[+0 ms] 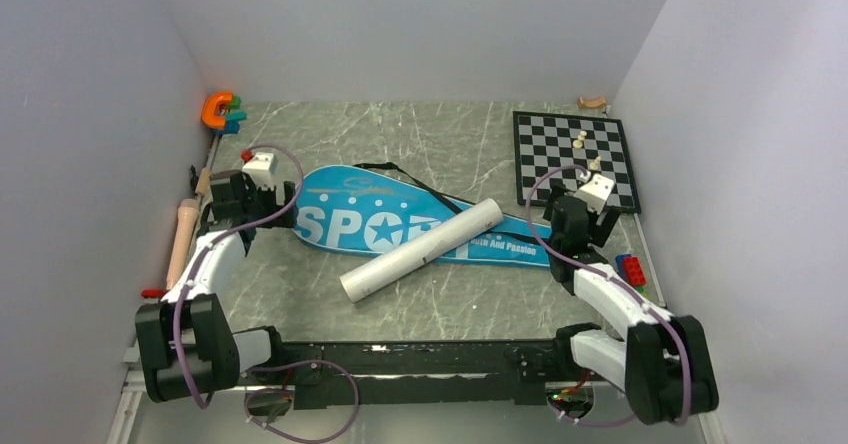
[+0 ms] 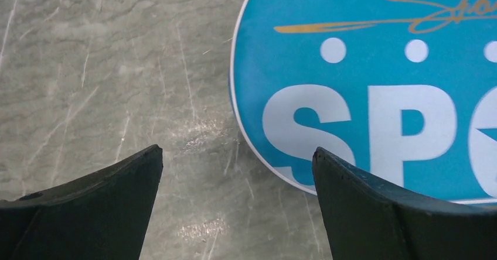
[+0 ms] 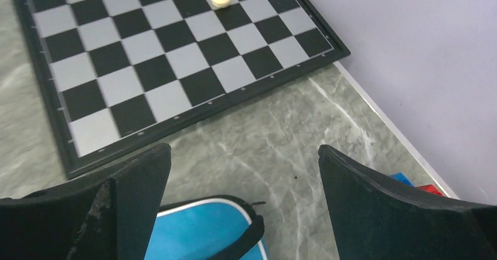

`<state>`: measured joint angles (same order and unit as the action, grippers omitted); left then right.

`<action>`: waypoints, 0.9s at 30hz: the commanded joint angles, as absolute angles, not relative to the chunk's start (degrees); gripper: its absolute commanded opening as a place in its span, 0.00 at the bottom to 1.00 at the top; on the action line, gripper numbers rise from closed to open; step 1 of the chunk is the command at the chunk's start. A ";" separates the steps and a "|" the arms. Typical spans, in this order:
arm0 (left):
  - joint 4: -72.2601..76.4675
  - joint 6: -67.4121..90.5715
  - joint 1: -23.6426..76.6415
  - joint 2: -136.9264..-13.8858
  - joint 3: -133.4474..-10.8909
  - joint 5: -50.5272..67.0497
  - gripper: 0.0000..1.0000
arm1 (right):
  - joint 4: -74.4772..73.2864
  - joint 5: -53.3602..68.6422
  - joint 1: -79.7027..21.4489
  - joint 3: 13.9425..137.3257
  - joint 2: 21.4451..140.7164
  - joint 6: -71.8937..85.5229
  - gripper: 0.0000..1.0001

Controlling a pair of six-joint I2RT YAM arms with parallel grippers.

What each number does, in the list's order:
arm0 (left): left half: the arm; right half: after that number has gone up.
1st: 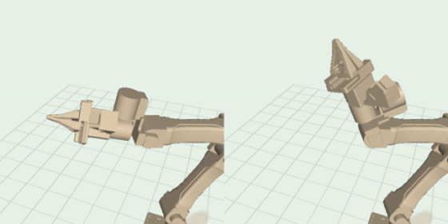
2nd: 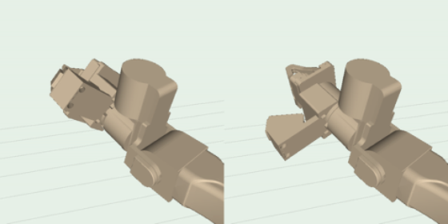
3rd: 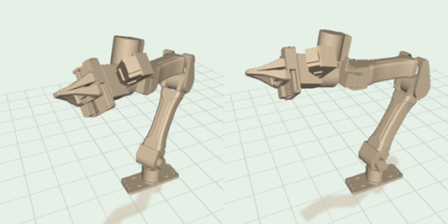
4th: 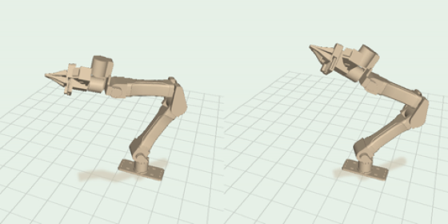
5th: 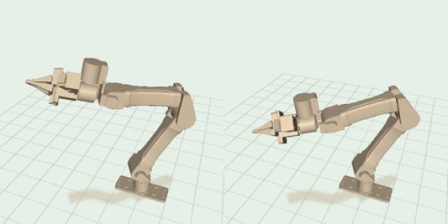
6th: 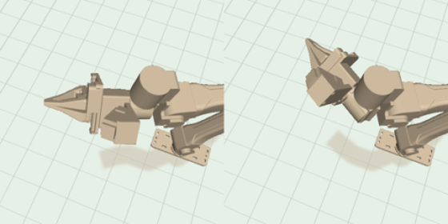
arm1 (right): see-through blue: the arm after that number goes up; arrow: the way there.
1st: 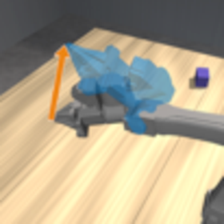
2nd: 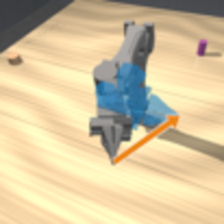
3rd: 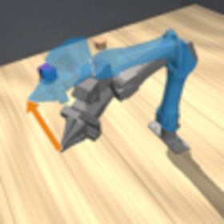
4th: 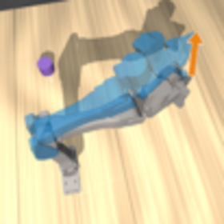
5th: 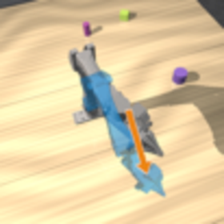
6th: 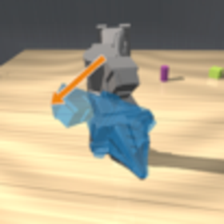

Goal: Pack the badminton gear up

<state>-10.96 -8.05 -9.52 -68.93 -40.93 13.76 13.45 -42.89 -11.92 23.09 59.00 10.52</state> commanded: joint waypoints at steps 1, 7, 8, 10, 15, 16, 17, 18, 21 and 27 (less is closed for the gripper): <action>10.02 -4.51 -11.40 -67.69 -35.78 15.39 0.99 | 38.06 -41.35 -8.98 19.36 66.64 8.54 1.00; 28.36 -3.49 -11.50 -67.80 -26.28 15.66 0.99 | 51.00 -41.59 -8.79 18.72 78.49 7.15 1.00; 32.07 -3.67 -11.48 -67.50 -24.00 15.53 0.99 | 54.07 -41.78 -8.79 17.95 79.37 6.33 1.00; 43.29 -2.20 -11.60 -67.54 -18.59 15.84 0.99 | 56.93 -41.38 -8.49 17.13 80.82 6.04 1.00; 66.02 -2.48 -11.29 -72.85 -8.04 18.82 0.99 | 61.58 -36.03 -8.52 15.30 82.68 3.14 1.00; 72.50 -2.72 -11.31 -75.91 -6.15 20.05 0.99 | 65.17 -35.33 -8.53 13.74 82.75 1.90 1.00; 79.07 -2.37 -11.38 -78.78 -4.86 21.13 0.99 | 67.88 -34.13 -8.53 12.09 82.33 1.63 1.00; 80.25 -1.93 -11.49 -79.06 -4.76 21.36 0.99 | 70.12 -32.34 -8.53 10.08 81.75 1.80 1.00; 64.86 -3.48 -9.64 -77.09 -10.54 16.34 1.00 | 80.33 -28.77 -7.70 8.80 87.21 -0.83 1.00; 59.60 -5.96 -5.36 -76.75 -12.96 9.88 0.99 | 63.70 -22.78 -1.50 13.95 84.36 6.67 1.00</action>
<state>59.46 -4.58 -6.44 -77.82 -12.01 13.50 63.55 -27.92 -3.68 11.81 86.00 3.33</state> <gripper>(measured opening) 0.994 0.994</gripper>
